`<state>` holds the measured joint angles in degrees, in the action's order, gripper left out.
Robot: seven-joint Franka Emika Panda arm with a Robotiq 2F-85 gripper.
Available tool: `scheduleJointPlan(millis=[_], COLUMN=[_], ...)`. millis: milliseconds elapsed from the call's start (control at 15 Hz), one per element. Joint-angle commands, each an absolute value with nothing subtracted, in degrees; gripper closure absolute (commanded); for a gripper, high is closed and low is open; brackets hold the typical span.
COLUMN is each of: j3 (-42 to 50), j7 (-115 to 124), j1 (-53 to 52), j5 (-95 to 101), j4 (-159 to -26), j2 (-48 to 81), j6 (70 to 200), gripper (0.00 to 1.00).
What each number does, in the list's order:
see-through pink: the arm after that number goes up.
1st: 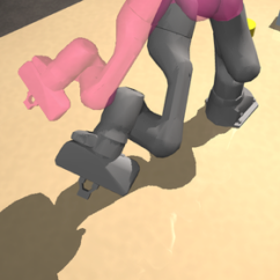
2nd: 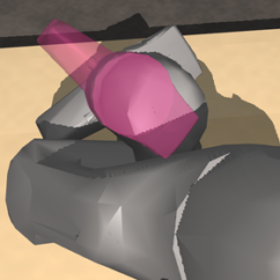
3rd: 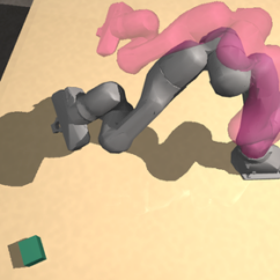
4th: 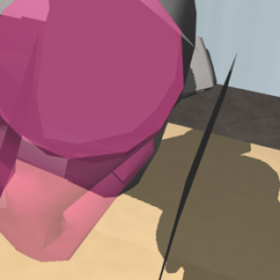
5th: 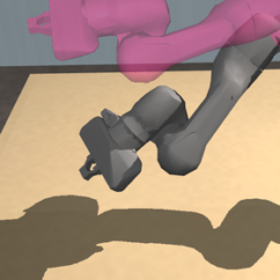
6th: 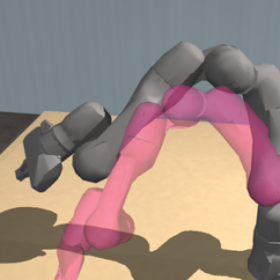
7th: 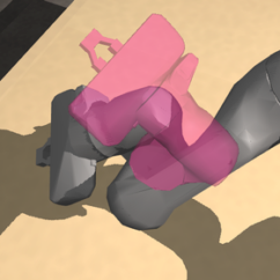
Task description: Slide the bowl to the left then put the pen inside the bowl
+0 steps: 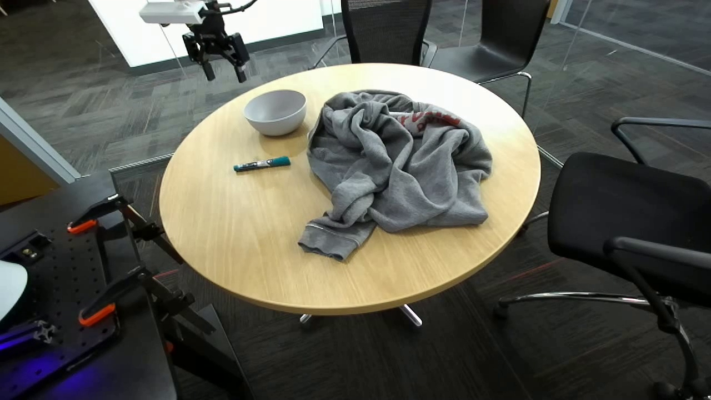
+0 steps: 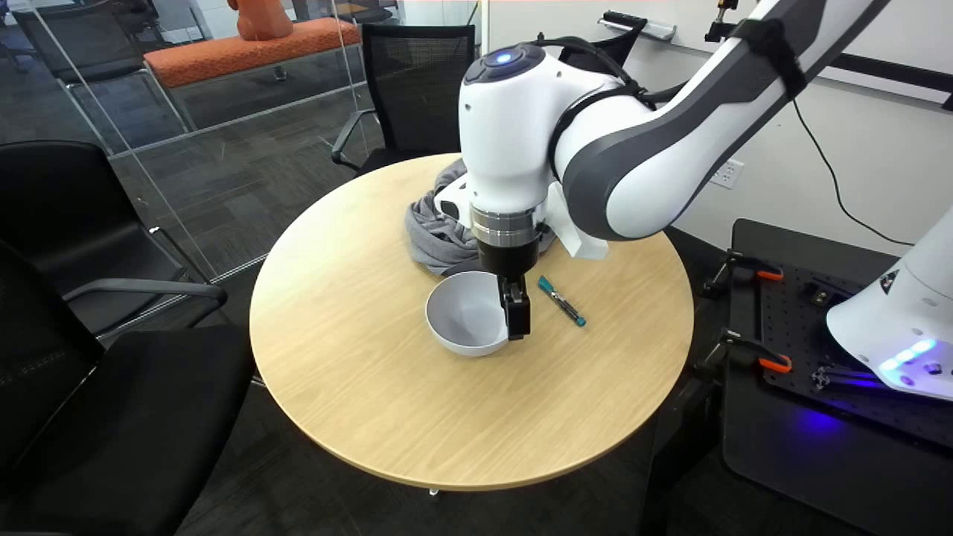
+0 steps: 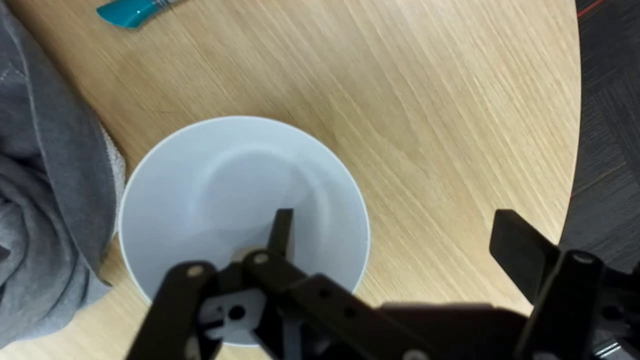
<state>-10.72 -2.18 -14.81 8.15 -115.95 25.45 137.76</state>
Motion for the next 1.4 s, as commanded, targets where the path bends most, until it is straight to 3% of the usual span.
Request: scheduleJointPlan(millis=[0, 800, 1333], j3=[-8.66, -7.97, -8.89], j7=[1.79, 1.56, -1.00], j1=[-16.94, -17.06, -15.13], j5=[10.78, 9.62, 8.28], j4=[-111.26, -107.60, -106.37], j2=[30.04, 34.46, 39.16], j6=[138.07, 137.58, 146.03], gripper=[0.00, 0.00, 0.00])
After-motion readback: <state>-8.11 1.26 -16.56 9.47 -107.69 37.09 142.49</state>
